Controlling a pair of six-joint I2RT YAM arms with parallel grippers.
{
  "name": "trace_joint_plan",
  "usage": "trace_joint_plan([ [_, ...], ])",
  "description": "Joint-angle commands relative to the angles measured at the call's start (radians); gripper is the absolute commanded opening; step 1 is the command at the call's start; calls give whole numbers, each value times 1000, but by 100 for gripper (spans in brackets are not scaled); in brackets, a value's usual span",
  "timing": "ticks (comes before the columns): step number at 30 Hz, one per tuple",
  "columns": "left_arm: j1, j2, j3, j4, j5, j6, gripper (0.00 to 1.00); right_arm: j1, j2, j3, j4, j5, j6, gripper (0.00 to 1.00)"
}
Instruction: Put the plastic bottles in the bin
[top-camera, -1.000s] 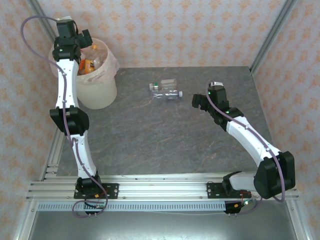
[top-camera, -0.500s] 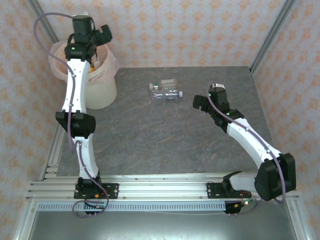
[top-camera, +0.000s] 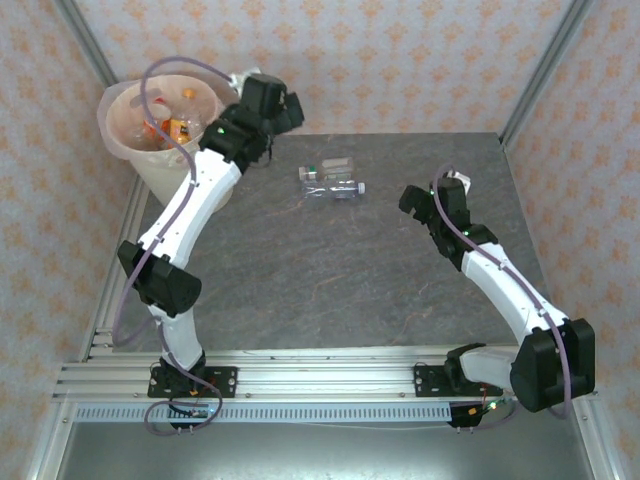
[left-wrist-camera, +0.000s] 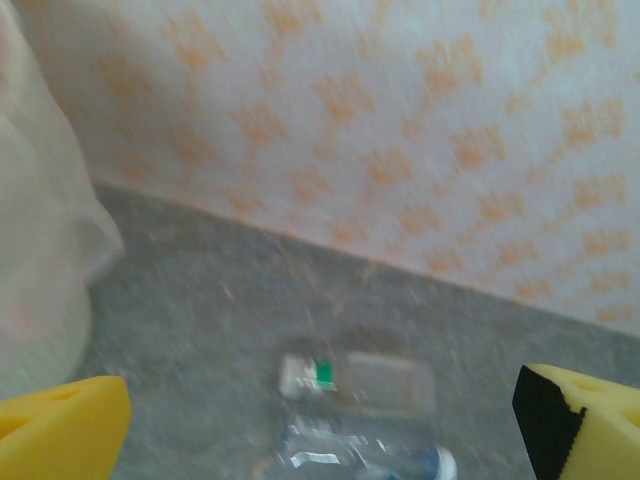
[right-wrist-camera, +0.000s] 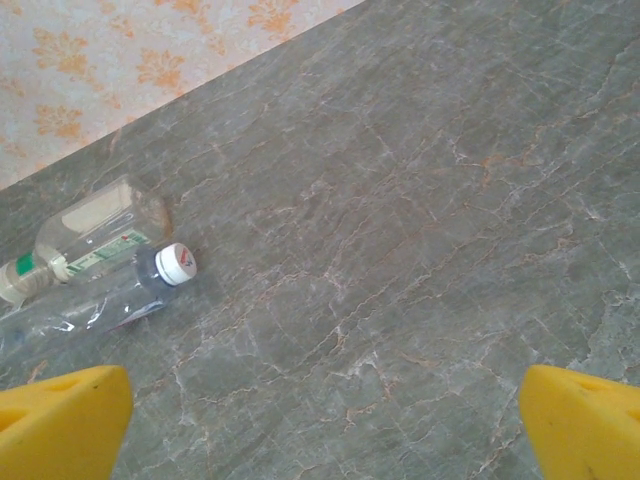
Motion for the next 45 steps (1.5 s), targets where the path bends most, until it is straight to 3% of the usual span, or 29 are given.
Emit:
trace_joint_plan([
  [1,-24,-44,-145,152,25,-189,100,-9,-20,-17,33,-19,25,99],
  [6,-74,-10,-274,206,159,-397,100,-16,-20,-23,30,-26,7,99],
  [9,-105,54,-245,139,159,-497,100,-18,-20,-27,30,-32,9,99],
  [14,-107,195,-213,132,277,-679,100,-21,-54,-20,11,-35,-7,99],
  [20,-101,330,-123,47,231,-865,100,-22,-117,-57,-9,-22,-14,99],
  [26,-83,457,-5,-1,137,-939,96,-25,-173,-79,-53,-3,-34,99],
  [31,-55,528,-10,20,138,-1031,90,-24,-208,-78,-82,-3,-68,100],
  [36,-49,592,49,-11,144,-1028,85,-24,-223,-68,-105,-10,-91,100],
  [45,-47,604,-9,34,134,-1018,75,-24,-222,-77,-109,-15,-91,100],
])
